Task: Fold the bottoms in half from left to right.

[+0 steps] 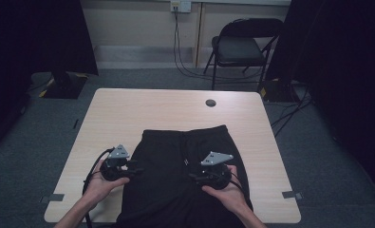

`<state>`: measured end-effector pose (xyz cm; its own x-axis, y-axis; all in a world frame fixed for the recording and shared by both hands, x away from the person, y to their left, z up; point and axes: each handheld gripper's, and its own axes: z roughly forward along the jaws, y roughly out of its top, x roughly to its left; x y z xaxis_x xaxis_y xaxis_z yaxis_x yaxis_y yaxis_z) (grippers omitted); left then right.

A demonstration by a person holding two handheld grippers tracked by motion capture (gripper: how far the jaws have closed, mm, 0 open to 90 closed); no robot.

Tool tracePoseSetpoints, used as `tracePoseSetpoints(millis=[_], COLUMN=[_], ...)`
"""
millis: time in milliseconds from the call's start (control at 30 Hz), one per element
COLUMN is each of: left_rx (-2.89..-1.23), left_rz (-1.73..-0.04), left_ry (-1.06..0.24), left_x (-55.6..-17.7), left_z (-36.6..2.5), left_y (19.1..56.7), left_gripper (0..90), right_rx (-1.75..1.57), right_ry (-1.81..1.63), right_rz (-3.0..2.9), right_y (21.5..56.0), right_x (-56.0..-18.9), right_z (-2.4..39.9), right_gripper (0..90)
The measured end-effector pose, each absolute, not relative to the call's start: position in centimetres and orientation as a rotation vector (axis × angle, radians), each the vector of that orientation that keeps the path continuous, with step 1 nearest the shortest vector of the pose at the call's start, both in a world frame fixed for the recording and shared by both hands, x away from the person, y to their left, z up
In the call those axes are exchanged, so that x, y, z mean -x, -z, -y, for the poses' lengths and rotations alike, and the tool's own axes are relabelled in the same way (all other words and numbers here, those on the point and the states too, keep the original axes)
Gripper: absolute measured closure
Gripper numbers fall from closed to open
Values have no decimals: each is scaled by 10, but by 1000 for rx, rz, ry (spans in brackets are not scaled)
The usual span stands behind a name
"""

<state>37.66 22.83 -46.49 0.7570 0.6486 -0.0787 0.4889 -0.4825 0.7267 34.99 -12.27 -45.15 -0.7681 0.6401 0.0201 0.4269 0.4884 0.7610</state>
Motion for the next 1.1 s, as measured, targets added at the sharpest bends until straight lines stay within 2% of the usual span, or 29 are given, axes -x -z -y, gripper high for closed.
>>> tracePoseSetpoints(millis=[33, 200, 333, 400, 633, 767, 967, 1100], left_rx=[-2183, -2222, -2202, -2251, -2193, -2196, -2187, -2184], left_rz=[-838, -853, -928, -866, -876, -887, -884, -892], left_ry=[-307, -323, -339, -372, -358, -357, -361, -367], left_x=[-381, -407, -423, -422, -422, -421, -421, -421], left_z=[-229, -225, -223, -220, -225, -224, -224, -223], left_y=[463, 468, 488, 489, 494, 494, 495, 495], left_gripper=[555, 581, 578, 563, 552, 553, 553, 553], right_rx=[-896, -794, -721, -711, -580, -536, -570, -507], right_ry=[-1173, -1217, -1233, -1253, -1233, -1184, -1181, -1153], right_rz=[-2465, -2516, -2591, -2628, -2744, -2790, -2778, -2716], right_y=[445, 422, 426, 432, 460, 479, 493, 499], right_x=[-348, -334, -330, -329, -322, -321, -321, -313], right_z=[119, 85, 42, 26, -38, -66, -88, -94], right_gripper=[455, 515, 548, 550, 475, 393, 294, 289])
